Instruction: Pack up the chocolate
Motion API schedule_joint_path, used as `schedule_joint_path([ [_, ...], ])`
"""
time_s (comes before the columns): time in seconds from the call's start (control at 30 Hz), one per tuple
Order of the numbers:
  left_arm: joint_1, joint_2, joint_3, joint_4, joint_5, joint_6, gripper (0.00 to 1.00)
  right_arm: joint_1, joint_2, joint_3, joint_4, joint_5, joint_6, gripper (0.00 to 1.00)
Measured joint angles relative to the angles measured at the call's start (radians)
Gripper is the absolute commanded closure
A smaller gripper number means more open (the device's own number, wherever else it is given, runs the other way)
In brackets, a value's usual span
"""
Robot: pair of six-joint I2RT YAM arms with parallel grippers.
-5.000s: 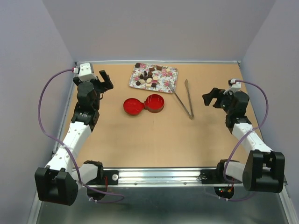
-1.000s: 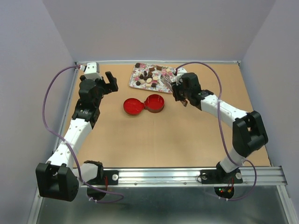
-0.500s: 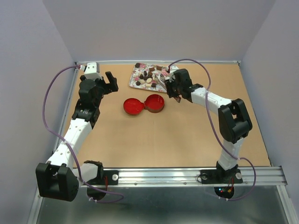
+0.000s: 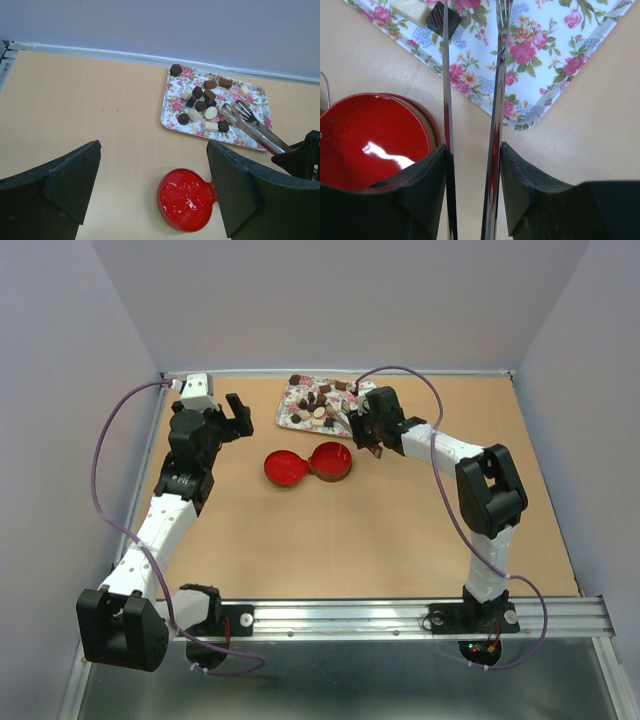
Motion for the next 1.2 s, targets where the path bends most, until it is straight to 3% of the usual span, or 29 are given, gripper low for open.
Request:
schedule_joint_path([
  [0.23, 0.000, 0.000, 0.000, 0.000, 0.000, 0.000, 0.01, 0.002, 0.044, 0.044, 0.000, 0.000, -0.001, 0.51],
  [0.5, 0.000, 0.000, 0.000, 0.000, 0.000, 0.001, 0.01, 0.003, 0.053, 0.053, 0.000, 0.000, -0.002, 0.67],
  [0.8, 0.000, 0.000, 0.000, 0.000, 0.000, 0.001, 0.01, 0.003, 0.048, 0.052, -0.001, 0.000, -0.008, 0.69],
  [1.2, 0.000, 0.001, 0.000, 0.000, 0.010, 0.000, 0.01, 0.019, -0.224, -0.080, 0.000, 0.000, -0.008, 0.69],
])
